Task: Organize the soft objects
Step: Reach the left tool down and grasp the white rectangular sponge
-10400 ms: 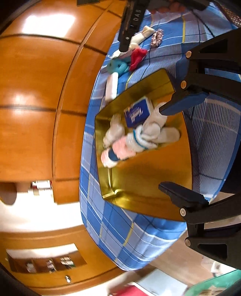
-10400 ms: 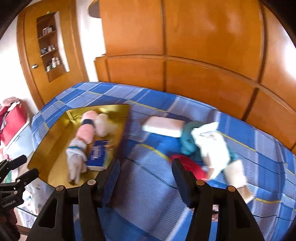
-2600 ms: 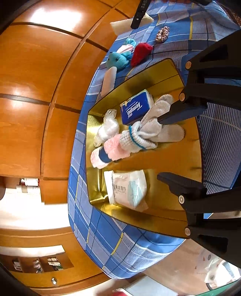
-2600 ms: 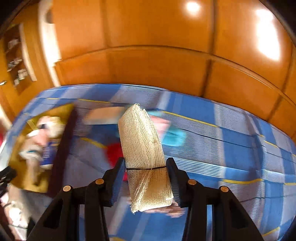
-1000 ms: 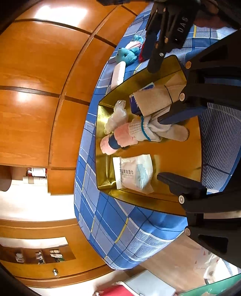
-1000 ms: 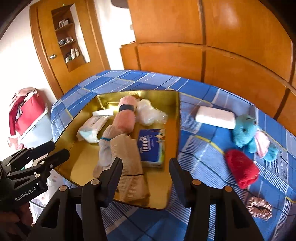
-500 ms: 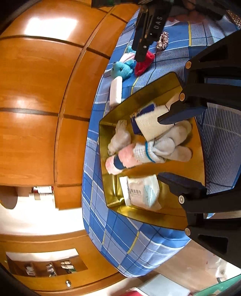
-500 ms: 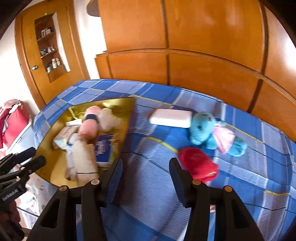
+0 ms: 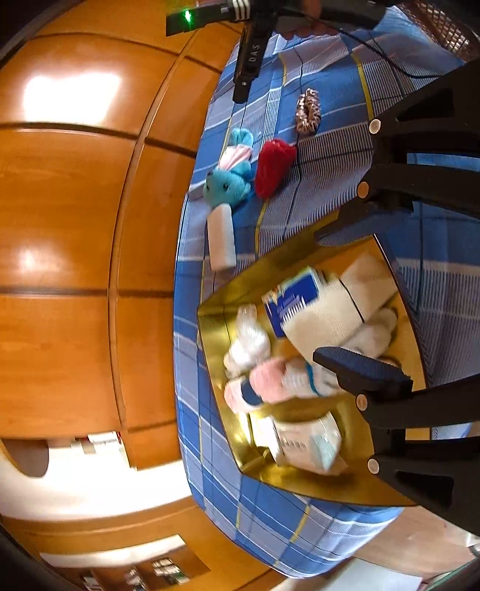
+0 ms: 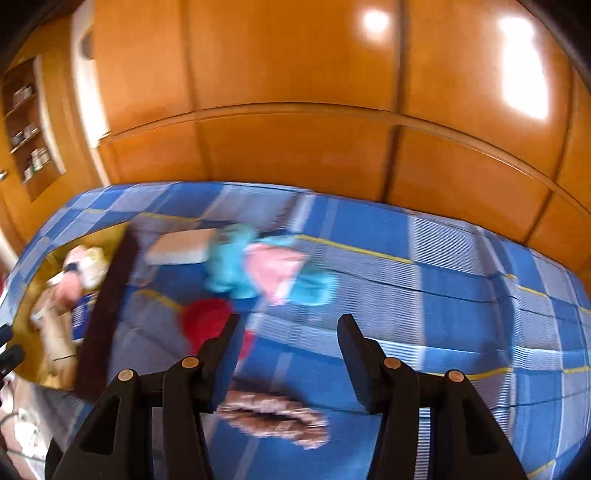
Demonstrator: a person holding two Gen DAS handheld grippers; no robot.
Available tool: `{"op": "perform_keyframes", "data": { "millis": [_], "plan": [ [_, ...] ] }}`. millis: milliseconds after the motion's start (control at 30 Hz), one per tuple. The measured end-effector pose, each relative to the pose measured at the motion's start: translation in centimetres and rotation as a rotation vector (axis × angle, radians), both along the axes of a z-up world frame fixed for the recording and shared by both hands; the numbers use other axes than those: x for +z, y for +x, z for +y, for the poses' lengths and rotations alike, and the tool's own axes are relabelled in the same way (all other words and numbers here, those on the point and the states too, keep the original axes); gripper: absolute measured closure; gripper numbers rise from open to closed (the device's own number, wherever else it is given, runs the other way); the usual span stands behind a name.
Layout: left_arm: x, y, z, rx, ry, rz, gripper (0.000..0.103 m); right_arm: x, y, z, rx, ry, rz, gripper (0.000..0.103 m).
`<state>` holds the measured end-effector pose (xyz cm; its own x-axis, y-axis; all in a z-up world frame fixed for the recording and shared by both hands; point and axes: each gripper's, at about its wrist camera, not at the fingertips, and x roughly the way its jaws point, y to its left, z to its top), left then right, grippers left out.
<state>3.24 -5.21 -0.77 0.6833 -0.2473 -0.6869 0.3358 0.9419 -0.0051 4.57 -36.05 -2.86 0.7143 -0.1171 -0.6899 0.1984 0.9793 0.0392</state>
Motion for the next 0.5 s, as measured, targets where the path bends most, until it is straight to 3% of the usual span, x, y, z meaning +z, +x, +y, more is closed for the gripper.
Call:
{"op": "perform_keyframes", "data": {
  "millis": [133, 233, 433, 500],
  "plan": [
    [0.1, 0.4, -1.9, -0.041, 0.017, 0.001, 0.044, -0.9, -0.4, -3.4, -0.083, 0.015, 0.008, 0.05],
    [0.1, 1.3, -3.8, -0.092, 0.046, 0.016, 0.039, -2.1, -0.7, -5.7, -0.147, 0.084, 0.024, 0.05],
    [0.2, 4.8, -7.2, -0.128, 0.084, 0.052, 0.032, -2.3, -0.6, -6.2, -0.141, 0.142, 0.026, 0.05],
    [0.0, 6.2, -8.7, -0.156, 0.128, 0.064, 0.03, -2.3, -0.6, -6.1, -0.128, 0.161, 0.028, 0.05]
  ]
}}
